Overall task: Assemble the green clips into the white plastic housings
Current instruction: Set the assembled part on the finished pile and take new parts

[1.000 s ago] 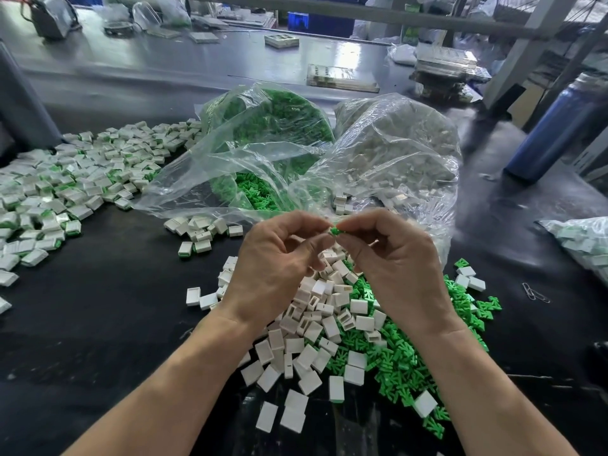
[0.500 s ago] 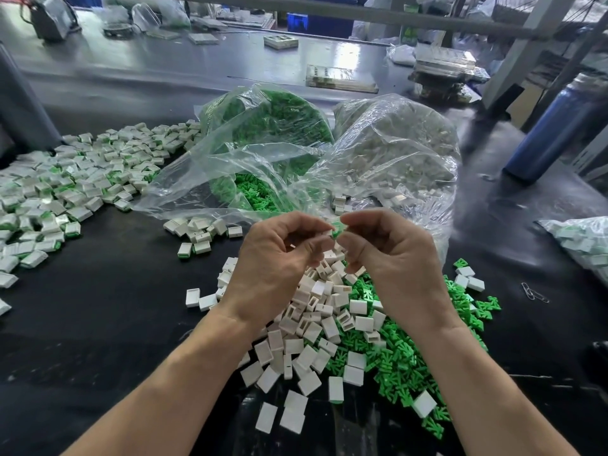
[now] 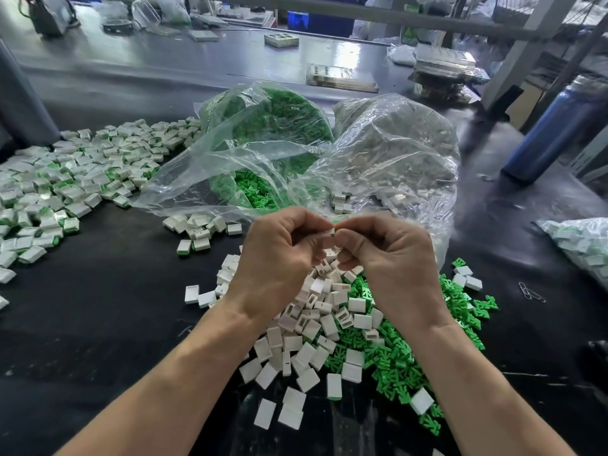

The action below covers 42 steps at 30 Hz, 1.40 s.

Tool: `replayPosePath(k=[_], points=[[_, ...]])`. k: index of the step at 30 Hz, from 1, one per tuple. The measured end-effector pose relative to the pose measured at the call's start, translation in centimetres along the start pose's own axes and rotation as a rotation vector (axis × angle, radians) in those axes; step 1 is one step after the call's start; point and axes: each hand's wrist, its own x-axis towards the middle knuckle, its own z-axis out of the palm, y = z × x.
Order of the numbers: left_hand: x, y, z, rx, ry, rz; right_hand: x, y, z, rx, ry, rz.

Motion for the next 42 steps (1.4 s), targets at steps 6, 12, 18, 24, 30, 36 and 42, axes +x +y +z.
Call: replayPosePath(k=[6,12,18,24,30,36,42], points=[[0.1,0.3,-0.2,-0.045,0.009,0.017,-0.2,-0.3,0.2,0.104,0.026,0.045],[0.0,0.7,0.5,-0.036,0.017,0.025,0.0,-0.6,0.3,0.288,0.052,0.157],[0.2,1.2,1.2,0.018,-0.016,0.054,0.0,-0.6,1.2,0.326,-0.047,0.275],[0.0,1.8,2.6,-0.034,-0.077,0.052,0.1,-0.5,1.5,0.336,0.038,0.361],[-0.3,1.7,2.9,-0.074,-0.099,0.027,-0.1,-0.4,1.8,0.313,0.106,0.309],[-0.5,1.7,3.1,-0.109,-0.088,-0.001,-0.1,0.2,2.3,0.288,0.174,0.252],[-0.7,1.7,3.2,-0.107,-0.084,-0.002,0.0,0.3,2.7,0.298,0.218,0.266]])
